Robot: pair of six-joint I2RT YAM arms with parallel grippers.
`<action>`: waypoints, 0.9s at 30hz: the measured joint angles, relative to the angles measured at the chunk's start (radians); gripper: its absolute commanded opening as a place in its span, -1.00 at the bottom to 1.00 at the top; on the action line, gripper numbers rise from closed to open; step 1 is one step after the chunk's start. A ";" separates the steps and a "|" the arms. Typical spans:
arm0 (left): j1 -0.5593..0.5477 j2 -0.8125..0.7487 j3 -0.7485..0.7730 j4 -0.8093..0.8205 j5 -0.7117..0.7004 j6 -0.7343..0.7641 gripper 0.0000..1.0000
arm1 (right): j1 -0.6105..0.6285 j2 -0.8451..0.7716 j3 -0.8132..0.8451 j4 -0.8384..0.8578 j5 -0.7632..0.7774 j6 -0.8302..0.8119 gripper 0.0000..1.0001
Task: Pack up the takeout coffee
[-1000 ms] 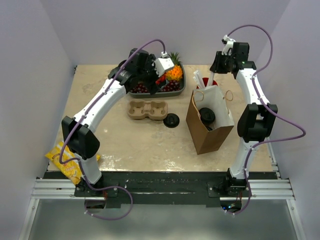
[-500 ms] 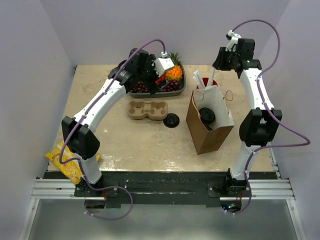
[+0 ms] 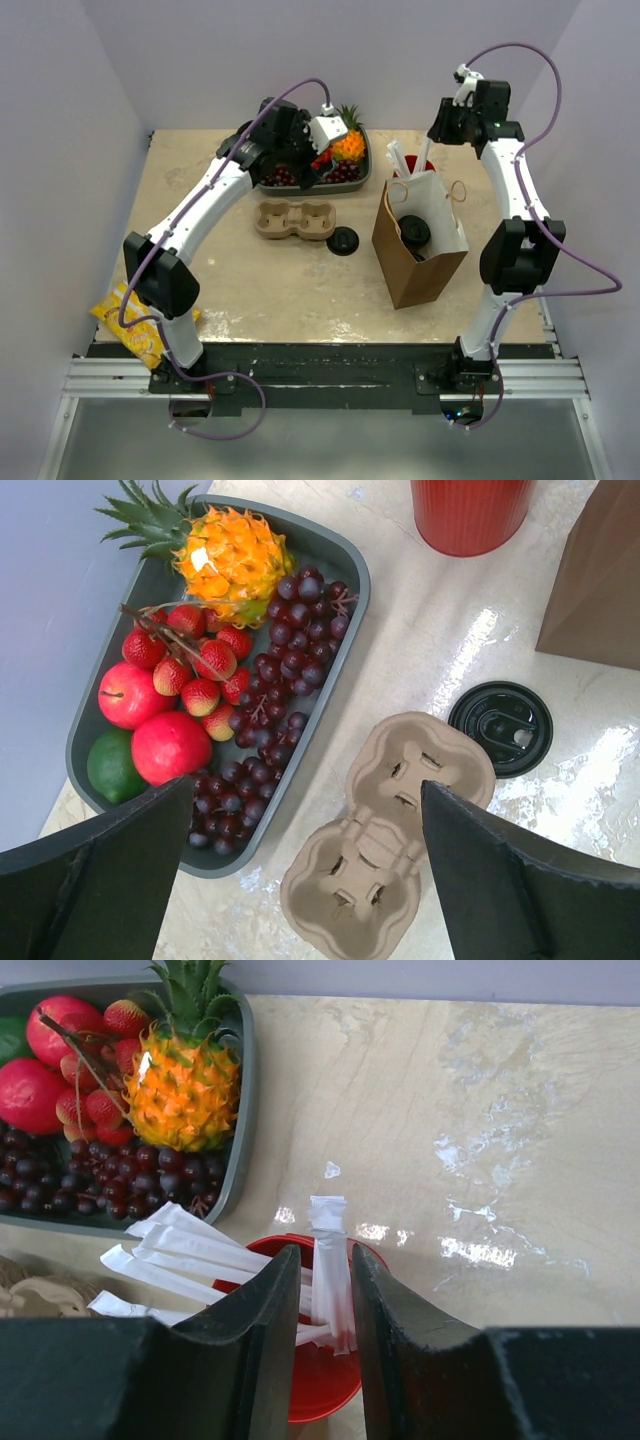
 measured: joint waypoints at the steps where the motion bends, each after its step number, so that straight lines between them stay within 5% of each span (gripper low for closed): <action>1: 0.000 0.000 0.000 -0.001 0.000 0.000 0.99 | 0.000 0.000 0.000 0.000 0.000 0.000 -0.39; 10: 0.000 0.000 -0.002 0.000 -0.003 -0.008 0.99 | 0.000 0.026 0.000 0.003 -0.001 0.004 -0.35; 21: 0.000 0.000 -0.002 0.000 -0.007 -0.016 0.99 | 0.000 0.069 0.025 0.009 -0.026 0.008 -0.98; 27: 0.000 0.000 -0.002 -0.001 -0.008 -0.018 1.00 | 0.000 0.063 0.056 0.009 -0.027 -0.006 -1.00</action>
